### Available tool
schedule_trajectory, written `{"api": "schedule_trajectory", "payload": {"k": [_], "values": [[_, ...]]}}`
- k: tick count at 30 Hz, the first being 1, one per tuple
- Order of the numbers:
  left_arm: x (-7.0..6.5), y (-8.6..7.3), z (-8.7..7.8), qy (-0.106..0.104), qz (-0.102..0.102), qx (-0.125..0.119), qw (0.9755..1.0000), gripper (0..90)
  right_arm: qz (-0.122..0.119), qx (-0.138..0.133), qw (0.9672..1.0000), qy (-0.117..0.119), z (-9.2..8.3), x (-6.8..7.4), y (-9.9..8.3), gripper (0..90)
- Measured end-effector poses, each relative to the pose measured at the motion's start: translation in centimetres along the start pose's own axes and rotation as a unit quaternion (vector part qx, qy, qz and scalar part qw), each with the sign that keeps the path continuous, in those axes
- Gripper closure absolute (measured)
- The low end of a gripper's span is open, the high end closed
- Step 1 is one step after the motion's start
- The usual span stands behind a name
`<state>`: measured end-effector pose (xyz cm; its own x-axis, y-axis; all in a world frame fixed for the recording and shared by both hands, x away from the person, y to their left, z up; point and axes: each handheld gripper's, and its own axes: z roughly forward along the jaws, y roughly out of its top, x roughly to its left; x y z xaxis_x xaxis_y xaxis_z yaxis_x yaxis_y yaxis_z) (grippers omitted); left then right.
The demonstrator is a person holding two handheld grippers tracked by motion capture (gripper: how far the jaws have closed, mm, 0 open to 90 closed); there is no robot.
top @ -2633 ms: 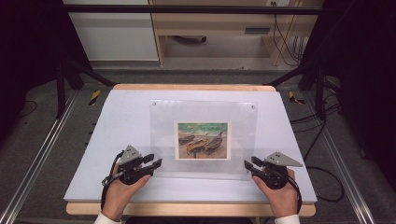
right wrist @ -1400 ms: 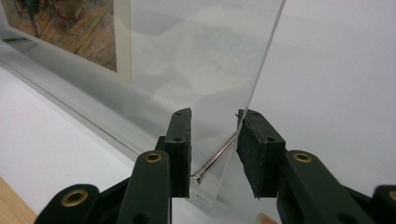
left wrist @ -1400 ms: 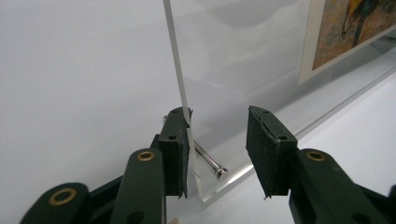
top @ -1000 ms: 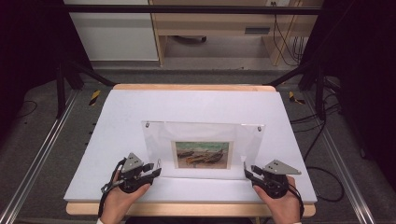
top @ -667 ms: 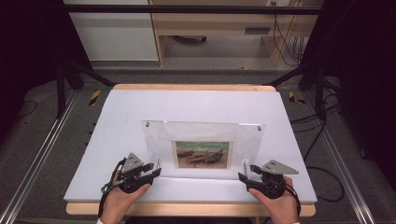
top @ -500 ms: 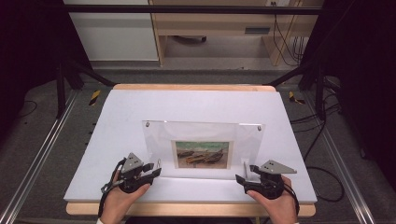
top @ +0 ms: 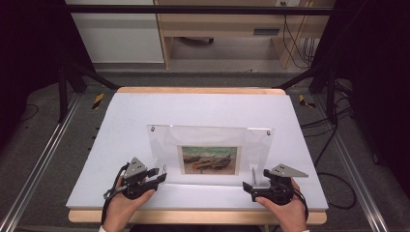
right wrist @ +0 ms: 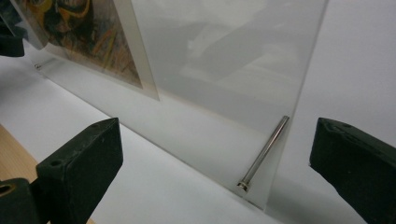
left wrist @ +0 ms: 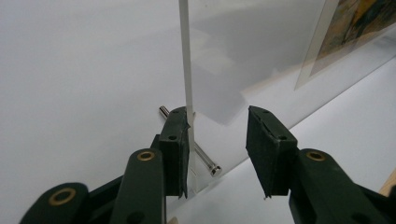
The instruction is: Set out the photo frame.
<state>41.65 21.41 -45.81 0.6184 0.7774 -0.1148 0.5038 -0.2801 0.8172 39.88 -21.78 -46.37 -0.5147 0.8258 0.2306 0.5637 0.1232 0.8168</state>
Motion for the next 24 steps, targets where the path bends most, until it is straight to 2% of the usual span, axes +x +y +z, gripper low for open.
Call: {"api": "schedule_trajectory", "payload": {"k": [8,18,24], "values": [[0.1,0.2,-0.2,-0.003,0.000,-0.008,1.0000,58.8,-0.003,-0.014,0.9999,-0.005,0.0,-0.3,0.4,3.1],[0.7,0.7,-1.0,-0.003,-0.005,-0.034,0.9994,57.0,-0.009,-0.028,0.9995,-0.010,-0.2,-0.5,1.1,3.2],[1.2,1.3,-1.6,-0.008,-0.003,-0.049,0.9987,54.2,-0.013,-0.039,0.9991,-0.014,-0.7,-0.7,2.0,7.7]]}}
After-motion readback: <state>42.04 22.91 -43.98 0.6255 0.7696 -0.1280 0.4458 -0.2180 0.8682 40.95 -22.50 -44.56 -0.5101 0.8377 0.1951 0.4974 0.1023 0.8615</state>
